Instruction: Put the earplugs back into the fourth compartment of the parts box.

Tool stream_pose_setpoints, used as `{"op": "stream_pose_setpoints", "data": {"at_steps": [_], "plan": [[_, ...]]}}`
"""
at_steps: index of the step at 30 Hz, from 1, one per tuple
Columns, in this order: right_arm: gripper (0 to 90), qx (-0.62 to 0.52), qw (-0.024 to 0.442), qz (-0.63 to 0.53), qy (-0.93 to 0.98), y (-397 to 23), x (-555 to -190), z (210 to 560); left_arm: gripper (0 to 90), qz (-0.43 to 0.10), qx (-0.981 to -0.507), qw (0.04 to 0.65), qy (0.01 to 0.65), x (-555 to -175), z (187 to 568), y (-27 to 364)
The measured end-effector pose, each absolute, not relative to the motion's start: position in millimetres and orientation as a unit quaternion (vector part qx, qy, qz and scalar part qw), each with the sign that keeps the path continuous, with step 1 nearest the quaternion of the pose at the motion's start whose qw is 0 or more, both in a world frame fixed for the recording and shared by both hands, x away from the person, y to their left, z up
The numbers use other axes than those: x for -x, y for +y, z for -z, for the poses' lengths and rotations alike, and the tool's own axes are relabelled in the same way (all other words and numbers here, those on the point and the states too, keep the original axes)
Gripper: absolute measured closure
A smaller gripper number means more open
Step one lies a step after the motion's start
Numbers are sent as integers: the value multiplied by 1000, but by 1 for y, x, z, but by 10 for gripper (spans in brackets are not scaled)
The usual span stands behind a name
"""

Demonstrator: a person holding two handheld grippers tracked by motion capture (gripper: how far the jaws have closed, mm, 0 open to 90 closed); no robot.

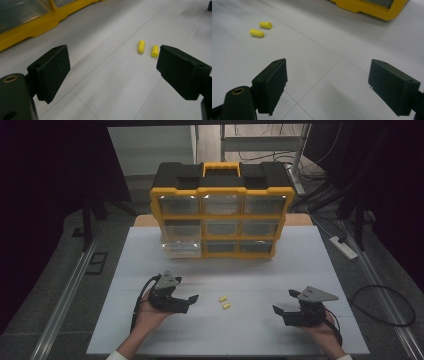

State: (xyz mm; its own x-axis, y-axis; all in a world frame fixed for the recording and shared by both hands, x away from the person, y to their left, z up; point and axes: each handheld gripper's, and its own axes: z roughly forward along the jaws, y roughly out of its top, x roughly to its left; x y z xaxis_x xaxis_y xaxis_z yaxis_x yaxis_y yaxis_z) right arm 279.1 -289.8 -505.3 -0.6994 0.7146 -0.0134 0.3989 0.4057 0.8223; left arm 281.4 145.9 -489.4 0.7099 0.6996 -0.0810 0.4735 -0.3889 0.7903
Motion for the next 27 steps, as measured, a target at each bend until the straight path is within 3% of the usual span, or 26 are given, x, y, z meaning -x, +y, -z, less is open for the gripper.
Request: {"op": "stream_pose_setpoints", "data": {"at_steps": [27], "plan": [[171,-331,187,-418,825,-289,-279,507,157,-100,-870,383,295,-311,495,82]]}}
